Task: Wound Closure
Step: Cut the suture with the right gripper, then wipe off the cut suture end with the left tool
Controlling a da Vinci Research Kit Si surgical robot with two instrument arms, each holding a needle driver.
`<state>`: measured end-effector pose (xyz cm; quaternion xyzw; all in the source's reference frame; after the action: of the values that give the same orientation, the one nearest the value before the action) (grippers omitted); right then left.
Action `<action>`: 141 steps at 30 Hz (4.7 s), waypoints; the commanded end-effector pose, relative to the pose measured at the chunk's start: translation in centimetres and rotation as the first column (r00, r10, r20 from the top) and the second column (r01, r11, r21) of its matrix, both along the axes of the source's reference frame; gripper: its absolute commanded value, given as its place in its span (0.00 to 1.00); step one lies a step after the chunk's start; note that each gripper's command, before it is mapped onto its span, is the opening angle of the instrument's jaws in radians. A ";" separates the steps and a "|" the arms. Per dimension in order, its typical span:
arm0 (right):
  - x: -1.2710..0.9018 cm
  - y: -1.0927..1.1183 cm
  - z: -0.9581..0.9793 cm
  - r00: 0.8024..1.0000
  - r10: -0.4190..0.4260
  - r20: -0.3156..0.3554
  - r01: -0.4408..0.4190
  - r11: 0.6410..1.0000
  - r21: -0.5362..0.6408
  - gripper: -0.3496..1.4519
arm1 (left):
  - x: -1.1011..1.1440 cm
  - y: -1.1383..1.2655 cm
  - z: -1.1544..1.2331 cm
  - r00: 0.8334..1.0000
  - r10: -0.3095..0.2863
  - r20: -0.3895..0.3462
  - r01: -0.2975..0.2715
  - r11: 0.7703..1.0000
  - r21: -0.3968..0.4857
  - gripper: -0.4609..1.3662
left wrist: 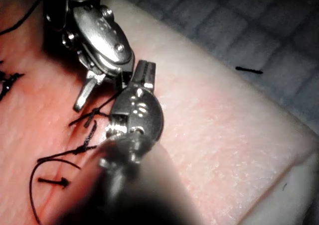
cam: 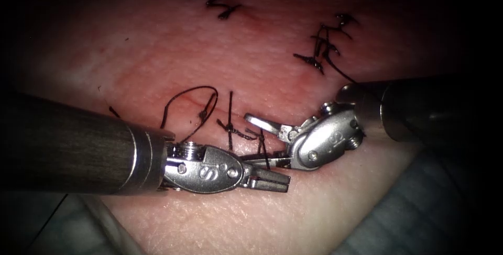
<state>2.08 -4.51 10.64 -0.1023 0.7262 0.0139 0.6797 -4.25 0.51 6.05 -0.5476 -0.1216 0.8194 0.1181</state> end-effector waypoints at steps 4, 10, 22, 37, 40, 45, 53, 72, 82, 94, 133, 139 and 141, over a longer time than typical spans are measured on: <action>0.04 -0.07 0.04 1.000 -0.014 0.009 0.014 1.000 -0.008 0.99 | 0.01 0.02 -0.03 1.000 0.004 0.003 -0.004 1.000 0.005 0.06; 0.08 -0.08 0.06 1.000 -0.010 0.012 0.010 1.000 -0.010 0.99 | -0.01 0.03 -0.07 1.000 0.002 0.004 -0.002 1.000 0.008 0.06; 0.23 -0.08 0.09 1.000 -0.001 0.021 0.002 1.000 -0.013 0.99 | -0.01 0.01 -0.08 1.000 0.003 0.004 -0.003 1.000 0.007 0.06; 0.31 -0.02 0.13 1.000 0.008 0.027 -0.008 1.000 -0.012 0.95 | 0.00 0.00 -0.08 1.000 0.004 0.005 -0.004 1.000 0.007 0.06; 0.33 0.00 0.15 0.999 0.006 0.033 -0.006 1.000 -0.005 0.94 | 0.00 0.00 -0.08 1.000 0.004 0.005 -0.004 1.000 0.007 0.06; 0.34 0.01 0.18 0.999 0.006 0.037 -0.006 1.000 -0.006 0.90 | 0.00 0.00 -0.08 1.000 0.004 0.005 -0.004 1.000 0.007 0.06; 0.33 -0.05 0.17 0.998 -0.069 0.003 0.069 0.997 -0.025 0.00 | 0.00 -0.01 -0.08 1.000 0.005 0.005 -0.005 1.000 0.006 0.06; 0.23 0.02 0.14 0.998 0.055 -0.018 -0.056 0.998 -0.029 0.99 | 0.04 -0.02 -0.08 1.000 0.006 0.007 -0.007 1.000 0.011 0.06; 0.11 0.07 0.11 0.999 0.045 -0.017 -0.045 0.999 -0.022 1.00 | 0.06 -0.03 -0.08 1.000 0.009 0.008 -0.009 1.000 0.011 0.06; -0.18 0.06 0.09 1.000 0.019 -0.010 -0.019 1.000 -0.014 0.99 | 0.07 -0.10 -0.11 1.000 0.009 0.018 -0.010 1.000 0.014 0.06; -1.85 0.31 0.16 0.970 0.048 0.238 -0.050 0.999 0.004 0.99 | -0.76 -0.71 0.65 0.996 0.024 0.090 -0.034 0.993 0.112 0.06; -1.83 0.30 0.16 0.970 0.050 0.238 -0.052 0.999 0.003 0.99 | -0.73 -0.74 0.78 0.996 0.019 0.085 -0.030 0.991 0.130 0.06; -1.82 0.29 0.16 0.970 0.050 0.238 -0.054 0.999 0.008 0.99 | -0.72 -0.75 0.81 0.996 0.020 0.084 -0.031 0.991 0.128 0.06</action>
<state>0.26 -4.23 10.79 -0.1218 0.6363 0.0278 0.7612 -4.98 -0.23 6.87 -0.5703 -0.1825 0.7885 0.1406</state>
